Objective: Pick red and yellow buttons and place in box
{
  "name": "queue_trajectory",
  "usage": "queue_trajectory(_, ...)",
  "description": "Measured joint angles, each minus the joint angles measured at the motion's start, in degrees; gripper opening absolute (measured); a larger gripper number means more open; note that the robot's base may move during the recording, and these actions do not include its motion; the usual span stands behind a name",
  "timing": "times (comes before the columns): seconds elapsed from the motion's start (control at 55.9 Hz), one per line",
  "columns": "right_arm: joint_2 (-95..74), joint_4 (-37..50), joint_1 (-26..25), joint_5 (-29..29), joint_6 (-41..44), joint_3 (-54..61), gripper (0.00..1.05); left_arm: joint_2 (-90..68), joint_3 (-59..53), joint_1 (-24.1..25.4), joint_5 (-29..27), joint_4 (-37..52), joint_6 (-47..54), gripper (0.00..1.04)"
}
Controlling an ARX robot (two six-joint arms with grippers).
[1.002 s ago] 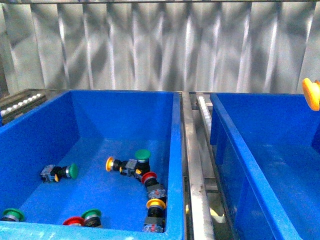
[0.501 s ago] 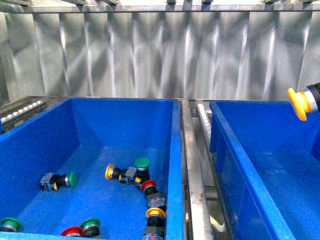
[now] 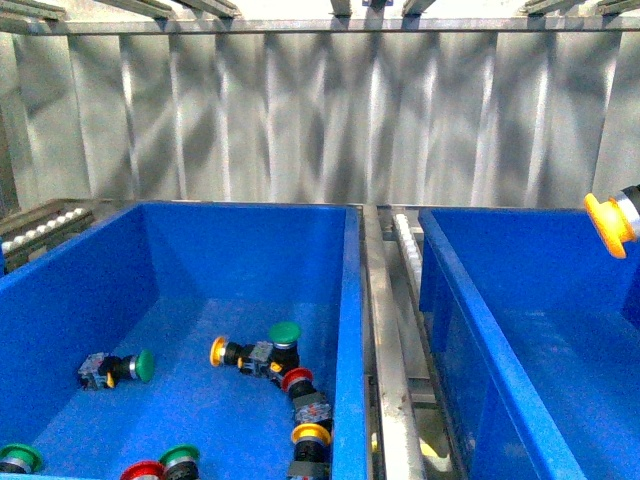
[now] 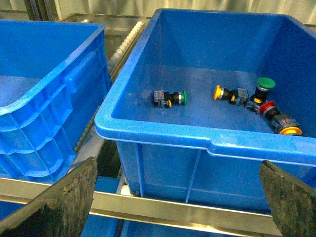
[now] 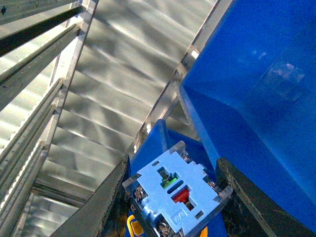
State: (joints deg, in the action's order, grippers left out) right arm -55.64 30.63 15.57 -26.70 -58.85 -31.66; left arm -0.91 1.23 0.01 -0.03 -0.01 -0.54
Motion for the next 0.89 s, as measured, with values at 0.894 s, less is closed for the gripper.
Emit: queue_trajectory(0.894,2.0,-1.5,-3.2,0.8,-0.9,0.6,0.43,0.0,0.0,0.0,0.0,0.0,0.0,0.97)
